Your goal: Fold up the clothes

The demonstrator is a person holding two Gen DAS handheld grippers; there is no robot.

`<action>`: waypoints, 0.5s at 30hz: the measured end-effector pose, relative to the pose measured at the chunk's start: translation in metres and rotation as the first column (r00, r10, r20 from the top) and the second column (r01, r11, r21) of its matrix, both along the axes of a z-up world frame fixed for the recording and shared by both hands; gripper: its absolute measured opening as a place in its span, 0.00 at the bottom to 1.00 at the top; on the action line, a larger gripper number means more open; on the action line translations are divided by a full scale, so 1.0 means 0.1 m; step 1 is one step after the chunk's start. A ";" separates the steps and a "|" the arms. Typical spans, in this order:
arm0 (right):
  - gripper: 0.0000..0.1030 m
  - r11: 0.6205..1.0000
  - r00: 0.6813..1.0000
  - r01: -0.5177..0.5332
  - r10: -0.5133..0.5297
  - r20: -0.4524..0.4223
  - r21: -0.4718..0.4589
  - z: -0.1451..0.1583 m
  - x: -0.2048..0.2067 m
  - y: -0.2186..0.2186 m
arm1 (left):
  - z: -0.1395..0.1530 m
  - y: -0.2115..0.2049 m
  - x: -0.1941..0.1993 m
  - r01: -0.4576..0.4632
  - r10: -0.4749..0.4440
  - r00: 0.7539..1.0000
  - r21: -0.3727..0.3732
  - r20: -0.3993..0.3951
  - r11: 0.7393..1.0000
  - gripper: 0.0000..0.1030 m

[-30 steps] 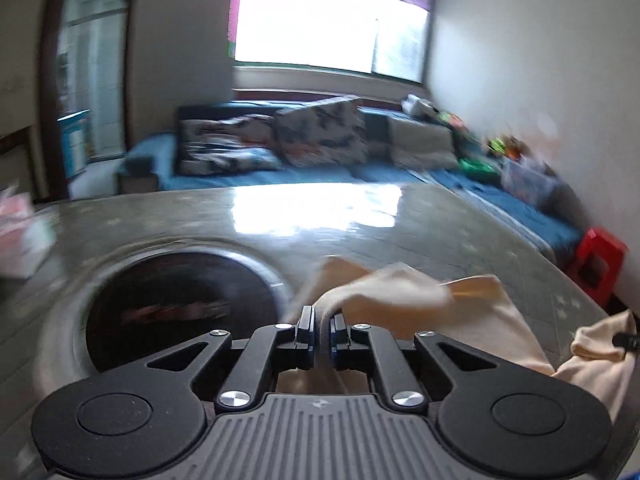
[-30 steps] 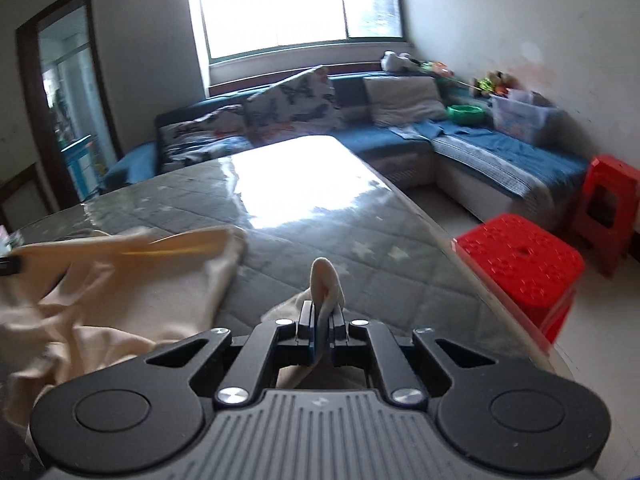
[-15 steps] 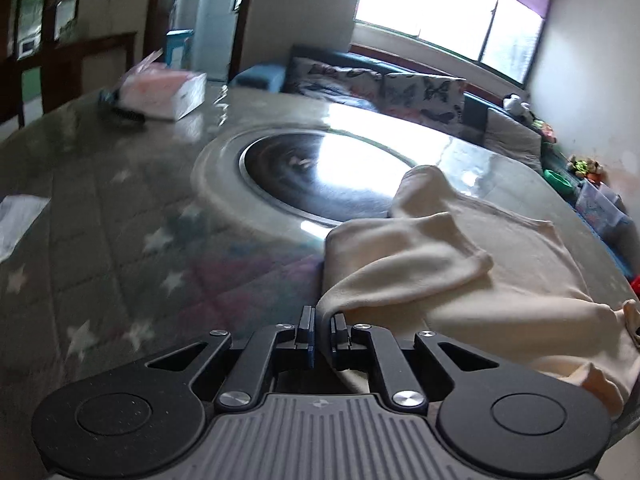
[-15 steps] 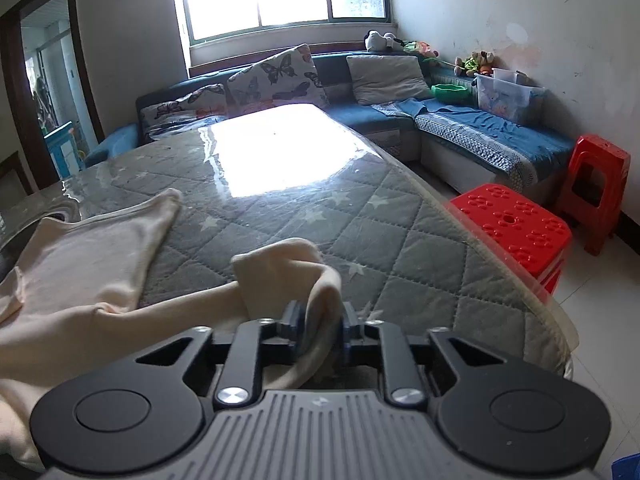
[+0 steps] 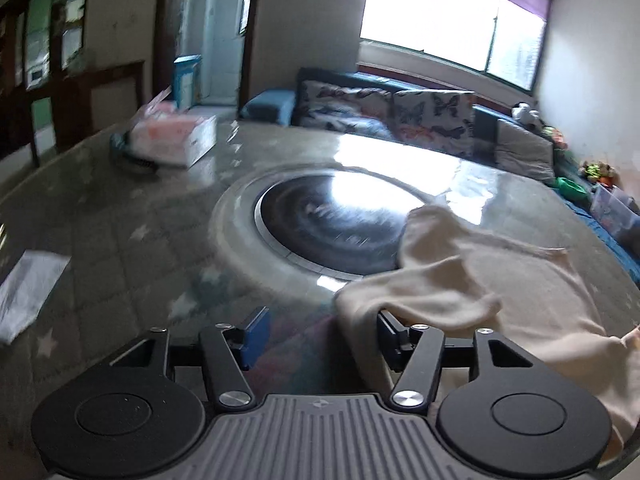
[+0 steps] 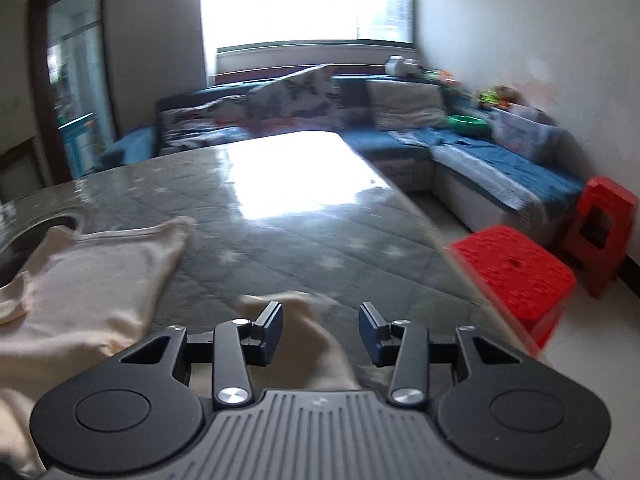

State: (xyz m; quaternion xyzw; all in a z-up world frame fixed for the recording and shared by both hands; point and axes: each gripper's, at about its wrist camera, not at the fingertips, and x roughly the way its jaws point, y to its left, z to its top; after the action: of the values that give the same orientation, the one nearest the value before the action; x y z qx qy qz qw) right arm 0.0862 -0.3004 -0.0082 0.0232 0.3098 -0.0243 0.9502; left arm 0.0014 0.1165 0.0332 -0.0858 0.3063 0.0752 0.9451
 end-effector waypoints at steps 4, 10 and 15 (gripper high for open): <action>0.42 0.995 0.995 -0.096 0.096 -0.001 0.002 0.03 0.15 0.25 | 0.06 -0.11 0.08 0.034 -0.034 0.999 0.006 0.016 0.999 0.66; 0.40 0.973 0.972 -0.232 0.232 -0.023 0.015 -0.04 0.35 0.62 | 0.04 -0.39 0.26 0.147 -0.147 0.989 0.009 0.019 0.989 0.45; 0.35 0.954 0.952 -0.298 0.300 -0.058 0.035 -0.16 0.56 0.84 | -0.08 -0.64 0.44 0.246 -0.246 0.969 -0.020 -0.005 0.969 0.34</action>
State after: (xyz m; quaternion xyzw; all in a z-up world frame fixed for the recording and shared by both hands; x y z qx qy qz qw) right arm 0.1419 -0.2163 -0.0244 -0.0123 0.3397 0.1231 0.9324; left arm 0.0456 0.0521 0.0249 -0.0557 0.3189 -0.0453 0.9451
